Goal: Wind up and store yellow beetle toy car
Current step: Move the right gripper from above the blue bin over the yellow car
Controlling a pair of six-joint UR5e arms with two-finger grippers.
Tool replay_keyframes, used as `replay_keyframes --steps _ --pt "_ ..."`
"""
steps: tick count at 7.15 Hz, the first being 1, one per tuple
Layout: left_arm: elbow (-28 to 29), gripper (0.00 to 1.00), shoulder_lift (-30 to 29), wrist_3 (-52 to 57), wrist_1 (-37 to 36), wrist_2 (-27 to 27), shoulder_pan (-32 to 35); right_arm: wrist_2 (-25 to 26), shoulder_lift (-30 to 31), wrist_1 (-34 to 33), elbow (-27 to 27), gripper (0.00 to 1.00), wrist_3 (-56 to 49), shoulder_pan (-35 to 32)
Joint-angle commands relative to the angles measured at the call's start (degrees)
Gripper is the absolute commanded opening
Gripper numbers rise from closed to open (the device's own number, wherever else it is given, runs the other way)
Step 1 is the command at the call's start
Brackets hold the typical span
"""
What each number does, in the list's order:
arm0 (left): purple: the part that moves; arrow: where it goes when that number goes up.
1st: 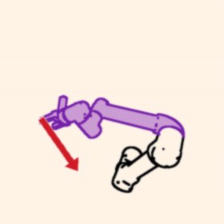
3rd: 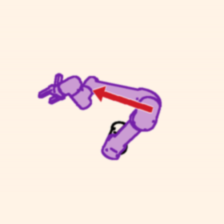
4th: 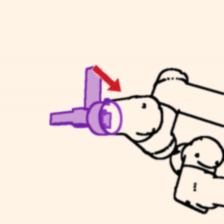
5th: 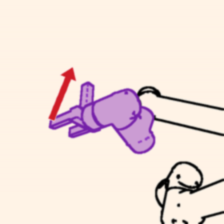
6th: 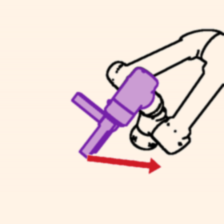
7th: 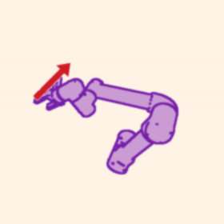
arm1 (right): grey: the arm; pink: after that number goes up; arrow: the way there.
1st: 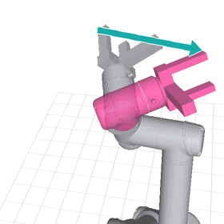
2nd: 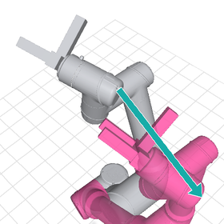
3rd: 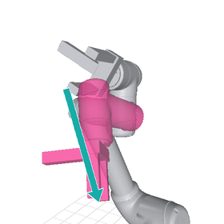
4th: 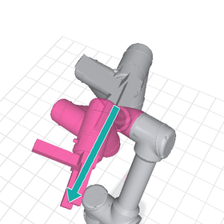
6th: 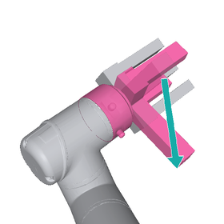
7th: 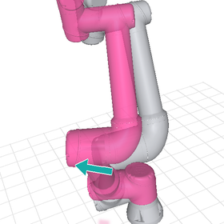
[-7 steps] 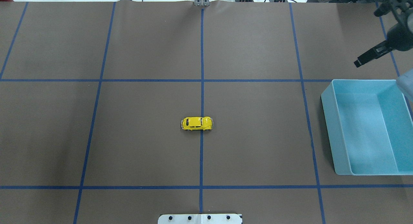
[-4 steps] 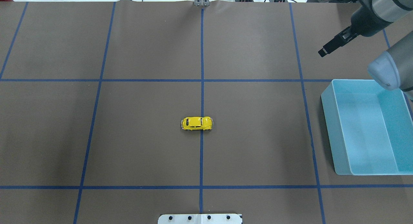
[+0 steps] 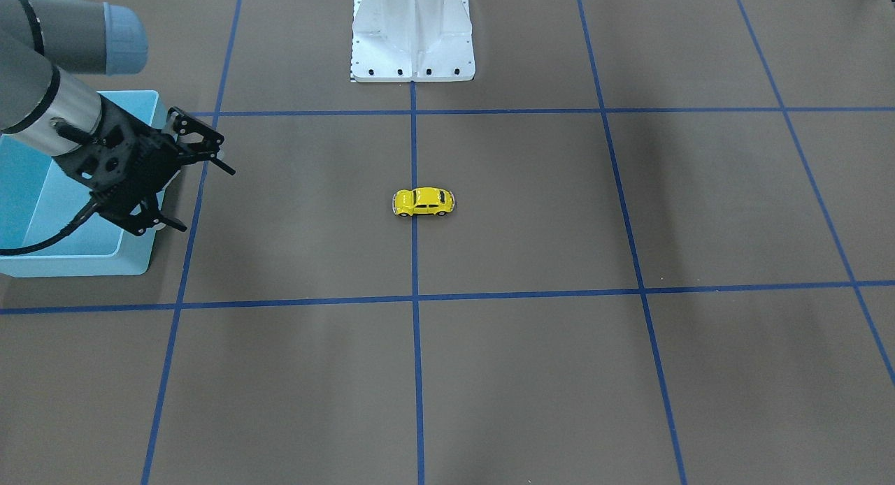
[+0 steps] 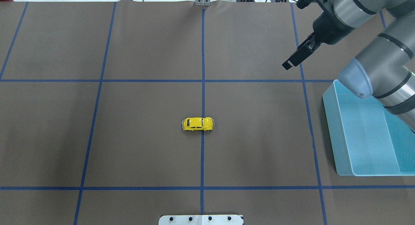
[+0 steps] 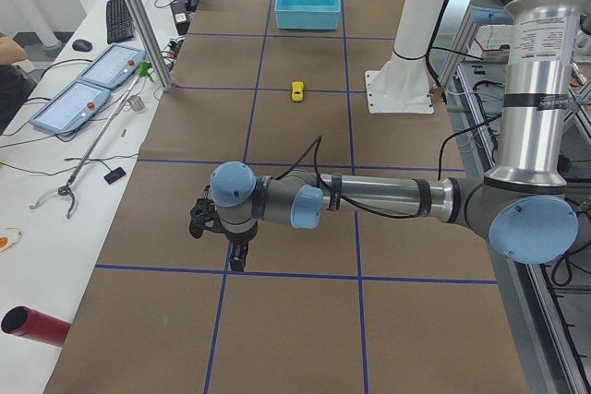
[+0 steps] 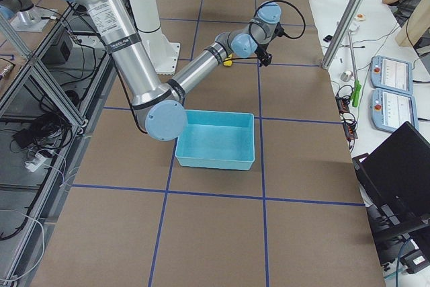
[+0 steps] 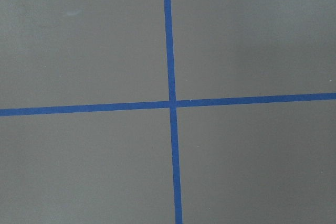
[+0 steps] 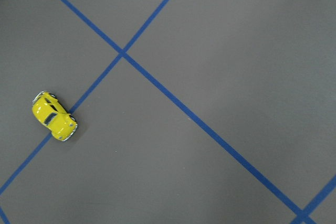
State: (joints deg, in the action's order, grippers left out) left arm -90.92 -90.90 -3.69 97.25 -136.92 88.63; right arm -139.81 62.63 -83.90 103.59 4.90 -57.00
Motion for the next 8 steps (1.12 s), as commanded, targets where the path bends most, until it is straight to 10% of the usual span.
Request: replay_keyframes --steps 1,4,8 --pt "0.74 1.00 0.02 -0.61 0.22 0.07 -0.04 8.73 -1.11 0.84 0.38 1.00 -9.95 5.12" --pt "1.53 1.00 0.11 -0.18 -0.39 0.51 -0.04 15.53 -3.56 1.88 -0.66 0.96 -16.73 12.16" --pt "1.98 1.00 0.11 0.17 -0.75 0.42 0.05 19.04 -16.27 1.37 -16.00 0.94 -21.24 19.54"
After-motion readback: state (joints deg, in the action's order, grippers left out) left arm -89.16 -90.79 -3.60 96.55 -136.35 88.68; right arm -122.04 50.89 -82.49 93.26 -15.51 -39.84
